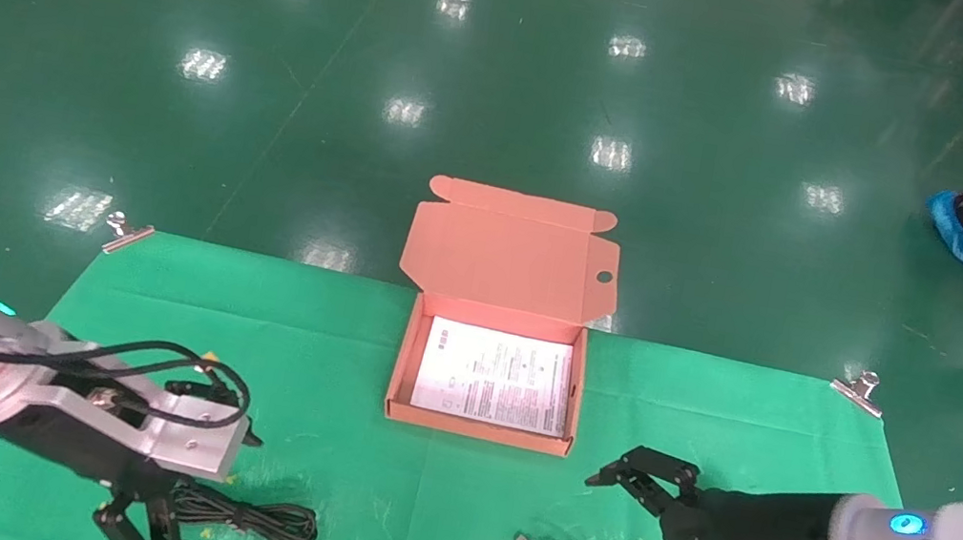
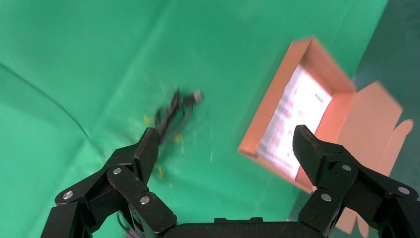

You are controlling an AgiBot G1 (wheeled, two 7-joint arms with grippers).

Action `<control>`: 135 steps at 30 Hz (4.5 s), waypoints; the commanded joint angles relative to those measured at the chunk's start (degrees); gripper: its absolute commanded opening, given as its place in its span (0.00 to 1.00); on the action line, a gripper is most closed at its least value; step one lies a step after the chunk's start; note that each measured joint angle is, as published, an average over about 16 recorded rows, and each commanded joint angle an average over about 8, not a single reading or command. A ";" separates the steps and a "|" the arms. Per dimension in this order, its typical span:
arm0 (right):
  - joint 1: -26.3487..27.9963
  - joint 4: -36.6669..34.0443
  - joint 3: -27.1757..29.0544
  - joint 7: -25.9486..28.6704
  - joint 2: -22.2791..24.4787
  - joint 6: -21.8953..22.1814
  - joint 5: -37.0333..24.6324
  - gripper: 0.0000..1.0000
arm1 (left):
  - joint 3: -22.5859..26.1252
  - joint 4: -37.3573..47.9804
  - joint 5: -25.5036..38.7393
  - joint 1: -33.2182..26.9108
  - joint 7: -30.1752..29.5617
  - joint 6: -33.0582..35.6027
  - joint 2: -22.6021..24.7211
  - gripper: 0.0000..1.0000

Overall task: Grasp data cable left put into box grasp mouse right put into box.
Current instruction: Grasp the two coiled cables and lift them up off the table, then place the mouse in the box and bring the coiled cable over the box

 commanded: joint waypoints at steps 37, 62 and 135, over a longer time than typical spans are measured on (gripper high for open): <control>-2.87 -18.76 -6.35 15.28 -14.76 9.79 -22.67 1.00 | 1.76 31.85 6.51 4.99 9.74 -17.13 12.54 0.86; -2.83 -22.04 -6.37 14.99 -15.79 11.74 -23.31 0.00 | 1.88 35.13 7.10 4.96 12.45 -19.81 14.04 0.00; 29.25 -25.94 5.01 27.17 -25.38 14.07 -15.51 0.00 | -2.17 3.19 19.13 -8.86 -0.44 -29.31 7.66 0.00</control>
